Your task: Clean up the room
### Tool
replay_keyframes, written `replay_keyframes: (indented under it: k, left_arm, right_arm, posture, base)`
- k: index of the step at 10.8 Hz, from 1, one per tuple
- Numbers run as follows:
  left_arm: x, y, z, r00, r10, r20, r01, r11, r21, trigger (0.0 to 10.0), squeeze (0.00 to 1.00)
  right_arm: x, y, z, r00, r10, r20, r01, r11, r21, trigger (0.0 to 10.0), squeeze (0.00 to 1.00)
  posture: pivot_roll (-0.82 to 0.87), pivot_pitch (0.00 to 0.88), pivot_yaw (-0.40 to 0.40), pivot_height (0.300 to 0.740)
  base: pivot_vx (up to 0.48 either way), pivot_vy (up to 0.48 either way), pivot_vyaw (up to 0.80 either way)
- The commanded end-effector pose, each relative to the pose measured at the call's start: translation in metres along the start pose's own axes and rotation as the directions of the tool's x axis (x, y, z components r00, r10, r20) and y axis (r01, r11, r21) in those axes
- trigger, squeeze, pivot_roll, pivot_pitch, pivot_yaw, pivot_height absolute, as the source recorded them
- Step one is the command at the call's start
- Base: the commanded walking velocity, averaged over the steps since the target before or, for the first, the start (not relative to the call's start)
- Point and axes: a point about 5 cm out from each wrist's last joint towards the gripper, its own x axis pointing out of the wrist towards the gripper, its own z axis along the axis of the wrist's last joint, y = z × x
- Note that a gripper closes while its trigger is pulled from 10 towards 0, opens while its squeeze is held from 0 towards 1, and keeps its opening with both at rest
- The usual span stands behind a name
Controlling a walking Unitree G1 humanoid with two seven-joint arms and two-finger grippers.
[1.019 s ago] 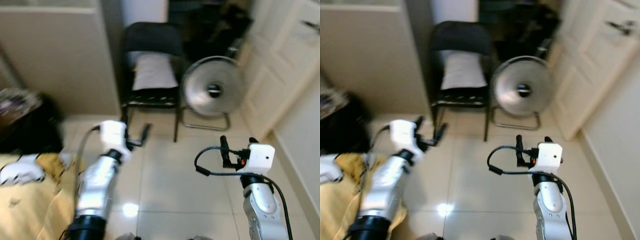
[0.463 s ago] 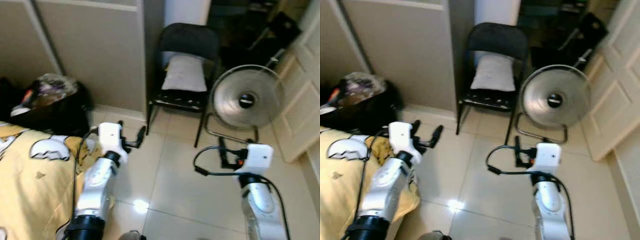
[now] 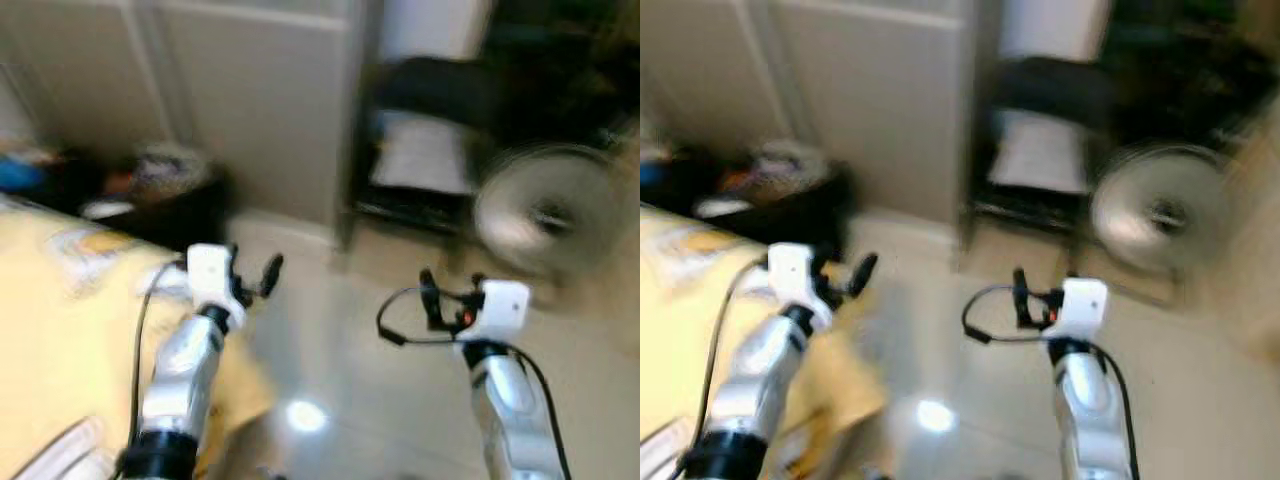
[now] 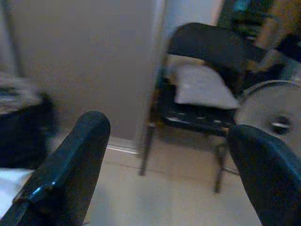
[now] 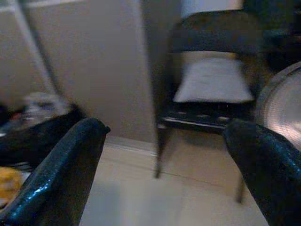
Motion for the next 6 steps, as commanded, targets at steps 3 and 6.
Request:
replay_keyframes:
  k: [3,6]
  left_arm:
    - [0.0041,-0.0056,-0.0018,1.0,0.009,-0.016,-0.007,0.997,0.078,10.0,0.0]
    - [0.0075,-0.0108,0.0017,1.0,-0.019,0.007,0.019,0.997,0.08,10.0,0.0]
  right_arm:
    - [0.0021,-0.0071,-0.0043,1.0,-0.011,-0.027,0.012,0.999,0.032,10.0,0.0]
    - [0.0061,-0.0031,-0.0048,0.999,0.02,-0.027,-0.019,0.999,0.04,10.0,0.0]
  posture:
    - [-0.09,0.0,0.013,0.719]
    - [-0.09,0.0,0.018,0.719]
  base:
    - [-0.22,0.226,0.52]
    - [-0.144,0.0,0.54]
